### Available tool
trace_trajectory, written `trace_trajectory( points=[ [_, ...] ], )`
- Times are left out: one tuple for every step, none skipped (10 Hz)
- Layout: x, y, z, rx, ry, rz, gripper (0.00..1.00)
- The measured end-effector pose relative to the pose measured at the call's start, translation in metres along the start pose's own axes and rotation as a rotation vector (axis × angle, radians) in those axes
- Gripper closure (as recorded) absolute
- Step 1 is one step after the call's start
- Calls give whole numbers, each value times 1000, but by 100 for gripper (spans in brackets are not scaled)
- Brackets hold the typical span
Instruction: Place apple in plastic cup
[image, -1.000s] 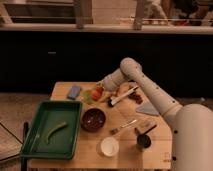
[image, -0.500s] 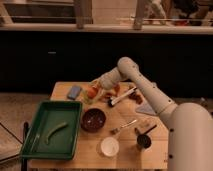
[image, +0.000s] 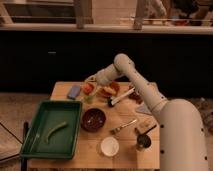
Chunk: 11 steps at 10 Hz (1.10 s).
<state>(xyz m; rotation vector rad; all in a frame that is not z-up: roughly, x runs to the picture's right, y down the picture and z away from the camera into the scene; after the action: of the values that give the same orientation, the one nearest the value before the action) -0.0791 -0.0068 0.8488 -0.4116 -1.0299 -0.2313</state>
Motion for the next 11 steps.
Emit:
trace_trajectory(
  points=[
    [0,-4,0,4,-6,1,75],
    [-1,-9,1,10,-13,0,61],
    [-1,-11,0,11,-15,-1,55],
    [0,-12,0,15,-18,0,45],
    [0,-13,0,20,-23,2,33],
    [1,-14,0,23,-25,3,24],
    [2,-14,0,25,-27,5,20],
    [2,-14,-1,27,-27,6,20],
    [3,-15,-1,30,-28,6,20],
    [3,-15,-1,31,-29,6,20],
    [3,-16,-1,33,-29,5,20]
  ],
)
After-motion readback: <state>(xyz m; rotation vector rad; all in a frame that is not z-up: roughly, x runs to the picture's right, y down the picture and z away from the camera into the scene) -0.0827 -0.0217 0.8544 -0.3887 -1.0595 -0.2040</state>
